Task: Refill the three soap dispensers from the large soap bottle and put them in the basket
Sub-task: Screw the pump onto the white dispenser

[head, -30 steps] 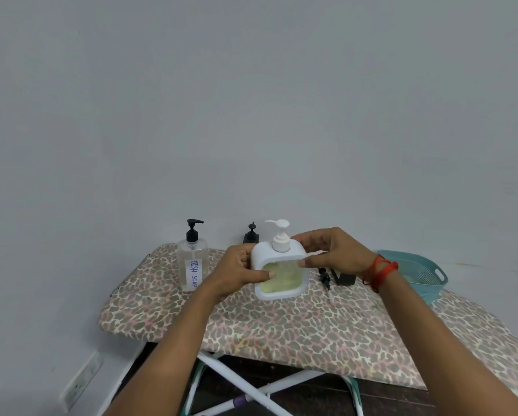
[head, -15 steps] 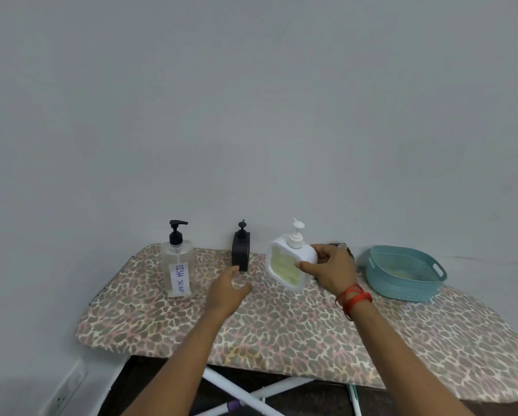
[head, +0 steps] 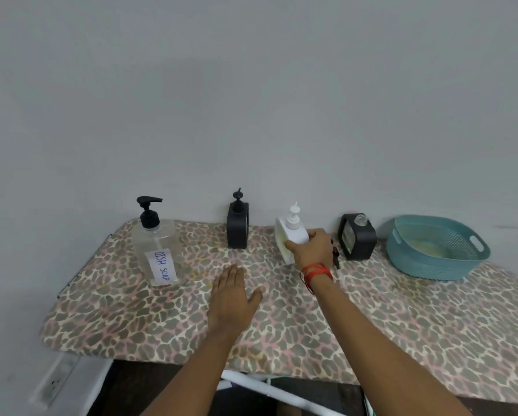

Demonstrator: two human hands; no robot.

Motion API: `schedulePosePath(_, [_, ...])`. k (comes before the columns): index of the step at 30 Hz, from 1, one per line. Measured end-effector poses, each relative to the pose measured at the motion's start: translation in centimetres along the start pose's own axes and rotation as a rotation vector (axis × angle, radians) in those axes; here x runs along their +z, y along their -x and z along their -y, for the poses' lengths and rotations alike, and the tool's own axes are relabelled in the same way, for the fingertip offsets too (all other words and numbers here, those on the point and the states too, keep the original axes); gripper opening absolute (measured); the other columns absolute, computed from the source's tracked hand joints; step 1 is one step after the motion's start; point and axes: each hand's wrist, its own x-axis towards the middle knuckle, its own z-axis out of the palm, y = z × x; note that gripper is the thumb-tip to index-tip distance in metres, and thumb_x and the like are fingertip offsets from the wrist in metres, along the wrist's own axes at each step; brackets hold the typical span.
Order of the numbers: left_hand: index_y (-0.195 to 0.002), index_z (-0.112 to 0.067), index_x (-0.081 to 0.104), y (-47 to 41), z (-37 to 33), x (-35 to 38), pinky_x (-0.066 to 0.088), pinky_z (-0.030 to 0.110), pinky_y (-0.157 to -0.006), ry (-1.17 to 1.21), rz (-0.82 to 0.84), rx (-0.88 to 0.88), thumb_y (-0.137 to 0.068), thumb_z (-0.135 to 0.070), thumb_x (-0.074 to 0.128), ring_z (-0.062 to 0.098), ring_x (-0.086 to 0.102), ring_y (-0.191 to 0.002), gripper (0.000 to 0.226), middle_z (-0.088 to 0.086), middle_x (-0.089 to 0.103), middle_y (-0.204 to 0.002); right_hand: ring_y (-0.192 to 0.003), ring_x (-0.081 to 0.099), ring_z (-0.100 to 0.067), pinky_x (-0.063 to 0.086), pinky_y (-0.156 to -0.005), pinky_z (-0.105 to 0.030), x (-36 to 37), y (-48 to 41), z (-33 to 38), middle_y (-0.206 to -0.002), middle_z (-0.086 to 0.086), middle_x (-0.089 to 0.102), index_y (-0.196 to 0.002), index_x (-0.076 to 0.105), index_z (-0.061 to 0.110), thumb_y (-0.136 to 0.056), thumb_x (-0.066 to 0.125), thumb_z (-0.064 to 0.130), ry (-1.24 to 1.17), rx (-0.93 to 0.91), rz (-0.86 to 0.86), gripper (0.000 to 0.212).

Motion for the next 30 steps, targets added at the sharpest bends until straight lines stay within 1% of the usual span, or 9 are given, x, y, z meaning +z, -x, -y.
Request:
schedulePosePath(3, [-0.161, -0.014, 0.023, -0.2, -0.1, 0.0, 0.002, 0.036, -0.128, -0.011, -0.004, -0.005, -0.099, -0.064, 0.039, 0.018, 0.01, -0.157, 0.081, 0.003, 0.018, -0.169, -0.086, 0.062, -0.022, 0.052, -0.069, -0.035, 1.9, -1.5, 0.1, -0.1, -0.003, 0.064, -0.092, 0.057, 0.016, -0.063, 0.088, 0.032, 0.028, 0.0, -0.03, 0.045])
schedulePosePath(8, [-0.161, -0.016, 0.023, -0.3, 0.1, 0.3, 0.003, 0.036, -0.128, -0.012, 0.002, -0.02, -0.099, -0.065, 0.038, 0.017, 0.009, -0.157, 0.081, 0.001, 0.017, -0.17, -0.084, 0.062, -0.021, 0.054, -0.067, -0.039, 3.6, -2.7, 0.8, -0.095, 0.0, 0.062, -0.091, 0.057, 0.014, -0.062, 0.087, 0.039, 0.062, 0.018, -0.055, 0.049])
schedulePosePath(11, [-0.161, -0.016, 0.023, -0.4, 0.0, 0.3, 0.001, 0.034, -0.128, -0.02, -0.003, -0.026, -0.099, -0.064, 0.039, 0.016, 0.009, -0.157, 0.081, 0.001, 0.017, -0.17, -0.086, 0.06, -0.021, 0.053, -0.068, -0.038, 4.1, -2.6, 1.2, -0.095, 0.003, 0.056, -0.094, 0.053, 0.016, -0.062, 0.087, 0.042, 0.081, 0.021, -0.054, 0.053])
schedulePosePath(17, [-0.161, -0.016, 0.023, -0.2, -0.2, 0.0, -0.001, 0.033, -0.127, -0.019, 0.002, -0.031, -0.099, -0.064, 0.038, 0.016, 0.008, -0.157, 0.08, 0.0, 0.016, -0.17, -0.083, 0.061, -0.022, 0.054, -0.066, -0.039, 4.3, -2.8, 1.3, -0.098, 0.0, 0.056, -0.097, 0.048, 0.017, -0.059, 0.088, 0.052, 0.129, 0.002, -0.004, 0.065])
schedulePosePath(21, [-0.161, -0.016, 0.024, -0.3, -0.2, -0.1, 0.001, 0.034, -0.127, -0.022, 0.01, -0.036, -0.099, -0.064, 0.039, 0.017, 0.009, -0.157, 0.081, 0.001, 0.017, -0.17, -0.085, 0.059, -0.021, 0.054, -0.068, -0.039, 3.7, -3.0, 1.0, -0.101, -0.002, 0.056, -0.103, 0.049, 0.016, -0.057, 0.083, 0.067, 0.155, -0.018, 0.049, 0.077])
schedulePosePath(23, [-0.161, -0.015, 0.025, -0.3, -0.1, -0.1, 0.002, 0.034, -0.127, -0.022, 0.009, -0.034, -0.099, -0.064, 0.039, 0.017, 0.01, -0.157, 0.08, 0.001, 0.018, -0.169, -0.088, 0.059, -0.02, 0.052, -0.07, -0.036, 2.8, -3.0, 0.7, -0.103, -0.001, 0.056, -0.108, 0.051, 0.017, -0.059, 0.08, 0.072, 0.134, -0.025, 0.057, 0.079])
schedulePosePath(25, [-0.16, -0.014, 0.027, -0.3, 0.0, -0.1, 0.002, 0.034, -0.127, -0.017, 0.006, -0.029, -0.099, -0.064, 0.041, 0.017, 0.012, -0.157, 0.08, 0.002, 0.02, -0.169, -0.09, 0.058, -0.018, 0.046, -0.07, -0.031, 1.2, -2.9, 0.5, -0.103, 0.0, 0.057, -0.109, 0.053, 0.017, -0.066, 0.079, 0.065, 0.109, -0.076, 0.015, 0.07])
schedulePosePath(27, [-0.16, -0.013, 0.027, -0.3, 0.0, -0.1, 0.003, 0.034, -0.127, -0.011, 0.009, -0.024, -0.099, -0.063, 0.041, 0.018, 0.013, -0.156, 0.08, 0.003, 0.021, -0.169, -0.095, 0.056, -0.018, 0.041, -0.073, -0.029, -0.9, -2.9, 0.1, -0.101, -0.001, 0.06, -0.106, 0.058, 0.017, -0.076, 0.078, 0.051, 0.113, -0.16, -0.091, 0.049])
schedulePosePath(30, [-0.159, -0.011, 0.028, -0.3, -0.1, 0.0, 0.005, 0.036, -0.128, -0.011, 0.018, -0.021, -0.1, -0.06, 0.044, 0.02, 0.014, -0.156, 0.078, 0.006, 0.022, -0.168, -0.103, 0.05, -0.025, 0.042, -0.085, -0.035, -4.7, -3.2, -0.6, -0.1, -0.001, 0.059, -0.102, 0.062, 0.017, -0.081, 0.072, 0.036, 0.195, -0.259, -0.283, 0.03])
